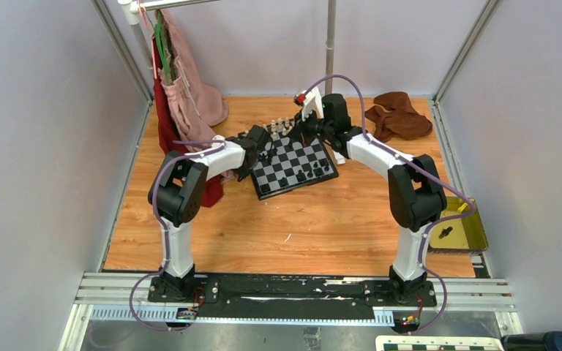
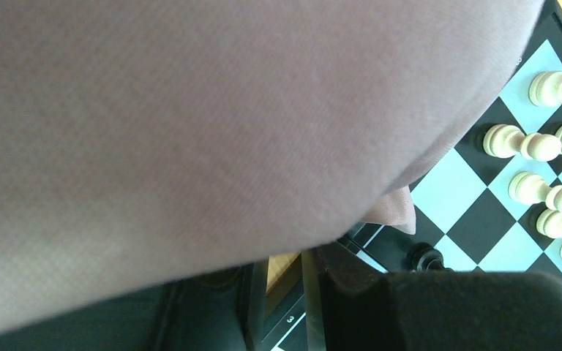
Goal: Set up the chess pieces on the board
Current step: Pick up the chess piece at the center of the board.
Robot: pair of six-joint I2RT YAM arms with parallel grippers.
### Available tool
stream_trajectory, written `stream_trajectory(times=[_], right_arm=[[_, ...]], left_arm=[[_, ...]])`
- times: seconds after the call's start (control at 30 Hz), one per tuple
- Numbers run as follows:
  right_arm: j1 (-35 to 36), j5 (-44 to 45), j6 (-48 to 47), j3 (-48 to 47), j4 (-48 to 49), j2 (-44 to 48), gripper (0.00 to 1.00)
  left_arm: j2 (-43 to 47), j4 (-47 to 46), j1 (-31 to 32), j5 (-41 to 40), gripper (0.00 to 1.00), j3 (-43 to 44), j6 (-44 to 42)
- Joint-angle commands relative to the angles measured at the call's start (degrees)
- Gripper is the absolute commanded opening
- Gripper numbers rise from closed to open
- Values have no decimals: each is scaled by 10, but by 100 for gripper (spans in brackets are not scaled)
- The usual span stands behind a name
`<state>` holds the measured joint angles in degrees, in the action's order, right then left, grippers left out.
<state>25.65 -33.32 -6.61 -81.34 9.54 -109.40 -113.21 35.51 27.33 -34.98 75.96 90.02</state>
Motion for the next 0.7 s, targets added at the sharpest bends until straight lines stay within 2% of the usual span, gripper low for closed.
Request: stream_trajectory(times=[0.0,0.23,0.43,0.6,0.67], right_arm=[[-8,-11,10,10,15,3,0],[-8,-10,13,13,17,7,0],[-8,-10,21,18,25,8,0],[-8,-6,23,25,28,17,0],[-8,-4,23,30,30,20,0]], left_arm=[[-2,8,-6,-12,25,-8,-9],[17,2,-5,-10,16,-32,-20],[39,-11,-5,-10,12,-49,-44],[59,-15,-4,-7,1,-64,-59],[67,-15,-4,-6,0,-70,-67]])
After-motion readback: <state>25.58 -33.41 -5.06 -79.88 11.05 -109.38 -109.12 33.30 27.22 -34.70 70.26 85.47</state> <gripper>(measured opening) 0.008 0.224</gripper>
